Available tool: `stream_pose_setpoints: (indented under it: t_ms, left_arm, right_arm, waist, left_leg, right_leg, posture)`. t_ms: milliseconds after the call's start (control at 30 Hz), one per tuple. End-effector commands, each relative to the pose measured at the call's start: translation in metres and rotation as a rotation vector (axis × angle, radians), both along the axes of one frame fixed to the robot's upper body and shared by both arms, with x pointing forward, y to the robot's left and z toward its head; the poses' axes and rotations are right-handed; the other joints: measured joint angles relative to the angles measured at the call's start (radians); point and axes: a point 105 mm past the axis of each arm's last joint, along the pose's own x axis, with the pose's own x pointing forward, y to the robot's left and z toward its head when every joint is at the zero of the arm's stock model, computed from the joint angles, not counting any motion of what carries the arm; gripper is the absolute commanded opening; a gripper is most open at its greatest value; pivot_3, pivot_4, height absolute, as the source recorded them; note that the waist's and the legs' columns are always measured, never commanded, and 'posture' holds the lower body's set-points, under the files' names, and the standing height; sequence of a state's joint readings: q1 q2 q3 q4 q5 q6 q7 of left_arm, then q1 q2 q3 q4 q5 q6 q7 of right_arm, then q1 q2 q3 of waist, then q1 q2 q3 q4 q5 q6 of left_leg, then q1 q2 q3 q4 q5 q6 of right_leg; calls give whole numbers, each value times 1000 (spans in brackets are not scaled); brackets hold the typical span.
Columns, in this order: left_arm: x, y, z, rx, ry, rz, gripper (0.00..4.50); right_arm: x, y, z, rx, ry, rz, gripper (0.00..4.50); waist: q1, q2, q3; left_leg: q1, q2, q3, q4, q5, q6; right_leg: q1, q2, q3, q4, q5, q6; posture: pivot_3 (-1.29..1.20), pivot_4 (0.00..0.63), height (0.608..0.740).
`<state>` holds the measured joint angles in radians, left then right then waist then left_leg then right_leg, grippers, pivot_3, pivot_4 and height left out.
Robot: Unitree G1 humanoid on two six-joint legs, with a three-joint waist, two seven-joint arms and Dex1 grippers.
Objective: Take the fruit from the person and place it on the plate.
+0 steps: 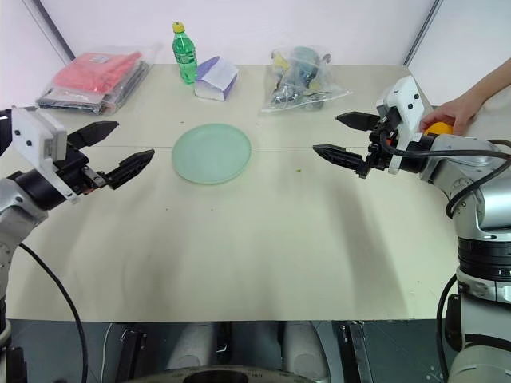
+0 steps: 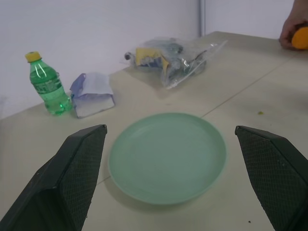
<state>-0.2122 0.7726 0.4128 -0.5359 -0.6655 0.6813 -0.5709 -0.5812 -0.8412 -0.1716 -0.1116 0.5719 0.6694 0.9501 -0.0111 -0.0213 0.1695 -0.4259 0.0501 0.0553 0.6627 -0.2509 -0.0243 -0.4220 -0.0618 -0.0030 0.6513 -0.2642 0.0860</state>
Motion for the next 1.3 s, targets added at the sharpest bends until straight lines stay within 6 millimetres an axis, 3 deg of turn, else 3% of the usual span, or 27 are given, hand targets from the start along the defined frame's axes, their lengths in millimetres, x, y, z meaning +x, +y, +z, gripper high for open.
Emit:
stream_pose_setpoints:
  t_ms: [33,467,800,933,1100,1300]
  left_arm:
    - [-3,-5,13,11,-63,-23,4500]
    - [-2,-6,15,14,-68,-25,4500]
    - [-2,-6,16,27,-80,-24,4500]
    - [0,-7,18,48,-107,-17,4500]
    - [1,-9,16,80,-109,-27,4500]
    - [3,-7,21,103,-140,-30,4500]
  right_arm:
    - [-3,0,14,5,-60,10,4470]
    - [-6,2,13,15,-55,13,4470]
    - [-4,16,16,118,-49,2,4470]
    - [16,23,22,335,18,-148,4470]
    - [28,45,27,676,299,-215,4470]
    - [24,72,29,900,518,-199,4470]
  waist:
    - [0,0,0]
    - [1,0,0]
    - [0,0,0]
    - [-2,0,0]
    - [-2,0,0]
    - [1,0,0]
  left_leg:
    - [0,0,0,0,0,0]
    - [0,0,0,0,0,0]
    - [0,0,0,0,0,0]
    - [0,0,0,0,0,0]
    - [0,1,0,0,0,0]
    - [-1,0,1,0,0,0]
  right_leg:
    - [0,0,0,0,0,0]
    - [0,0,0,0,0,0]
    - [0,0,0,0,0,0]
    - [0,0,0,1,0,0]
    - [-2,1,1,3,0,0]
    - [-2,-1,0,2,0,0]
  posture:
    - [0,150,731]
    - [0,150,731]
    - [0,150,731]
    - [0,150,731]
    - [0,150,731]
    - [0,150,731]
